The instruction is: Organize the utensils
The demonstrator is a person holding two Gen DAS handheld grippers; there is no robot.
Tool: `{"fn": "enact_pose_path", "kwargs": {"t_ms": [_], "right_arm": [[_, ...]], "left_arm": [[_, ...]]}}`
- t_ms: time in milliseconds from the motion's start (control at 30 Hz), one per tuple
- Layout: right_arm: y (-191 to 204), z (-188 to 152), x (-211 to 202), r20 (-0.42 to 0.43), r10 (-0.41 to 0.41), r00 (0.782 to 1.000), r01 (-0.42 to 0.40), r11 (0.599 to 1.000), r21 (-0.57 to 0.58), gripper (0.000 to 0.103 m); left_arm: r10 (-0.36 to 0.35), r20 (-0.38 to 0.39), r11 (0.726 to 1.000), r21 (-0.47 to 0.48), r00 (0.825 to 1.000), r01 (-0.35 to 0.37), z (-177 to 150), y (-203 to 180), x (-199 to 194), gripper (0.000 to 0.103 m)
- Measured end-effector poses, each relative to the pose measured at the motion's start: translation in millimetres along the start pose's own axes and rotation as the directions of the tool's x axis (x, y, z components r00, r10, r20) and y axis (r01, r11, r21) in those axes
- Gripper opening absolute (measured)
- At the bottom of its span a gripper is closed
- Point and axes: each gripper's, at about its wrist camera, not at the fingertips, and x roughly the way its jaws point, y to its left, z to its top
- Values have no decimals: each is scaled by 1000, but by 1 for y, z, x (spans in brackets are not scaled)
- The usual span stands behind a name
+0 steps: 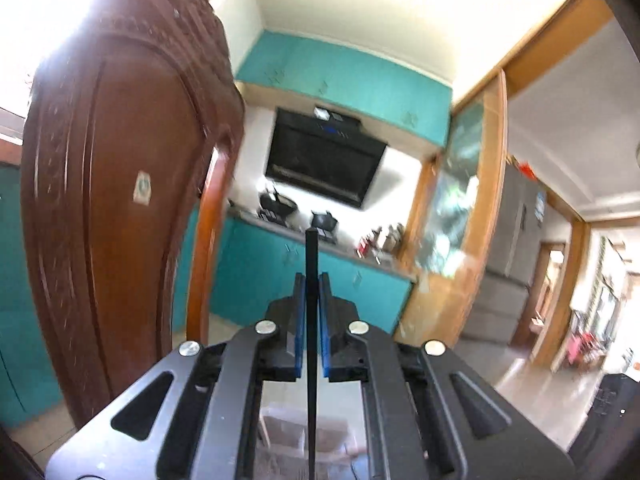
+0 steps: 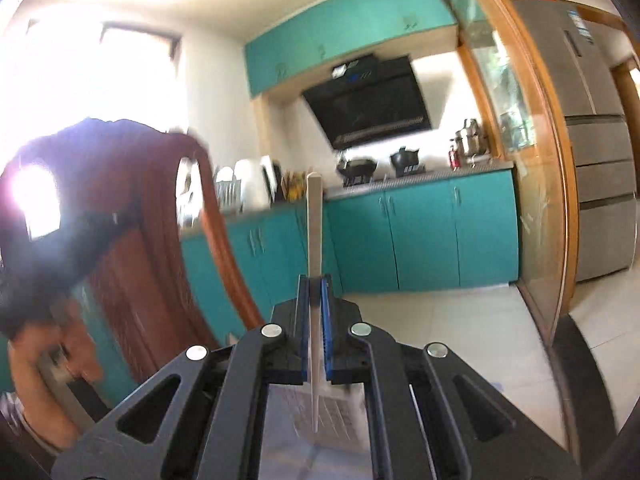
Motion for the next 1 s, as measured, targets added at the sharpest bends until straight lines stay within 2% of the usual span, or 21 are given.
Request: {"fn": "enact_pose_path", "kwargs": {"t_ms": [100, 233, 400, 567, 833, 967, 1000], "right_arm": [[5, 13, 14, 48, -14, 999, 13, 1000, 23, 6], [11, 12, 46, 42, -47, 998, 48, 999, -25, 6], [4, -10, 80, -25, -91, 996, 90, 995, -53, 6], [-4, -37, 104, -109, -137, 985, 127, 987, -98, 6], [3, -51, 103, -148, -155, 977, 134, 981, -139, 9], [10, -49, 91, -131, -144, 981, 125, 982, -138, 25], [12, -48, 86, -123, -141, 982, 124, 982, -142, 26]], "left_arm": [[20, 36, 1000, 10, 999, -21, 2, -2, 18, 7], [22, -38, 999, -24, 999, -23, 1, 6, 68, 7], [47, -77, 999, -3, 996, -47, -14, 12, 106, 7], [73, -175, 996, 56, 982, -64, -47, 6, 136, 7], [73, -188, 994, 95, 979, -56, -47, 6, 133, 7], [59, -218, 988, 153, 974, -26, -61, 0, 129, 7], [57, -224, 986, 164, 973, -20, -64, 0, 127, 7]]}}
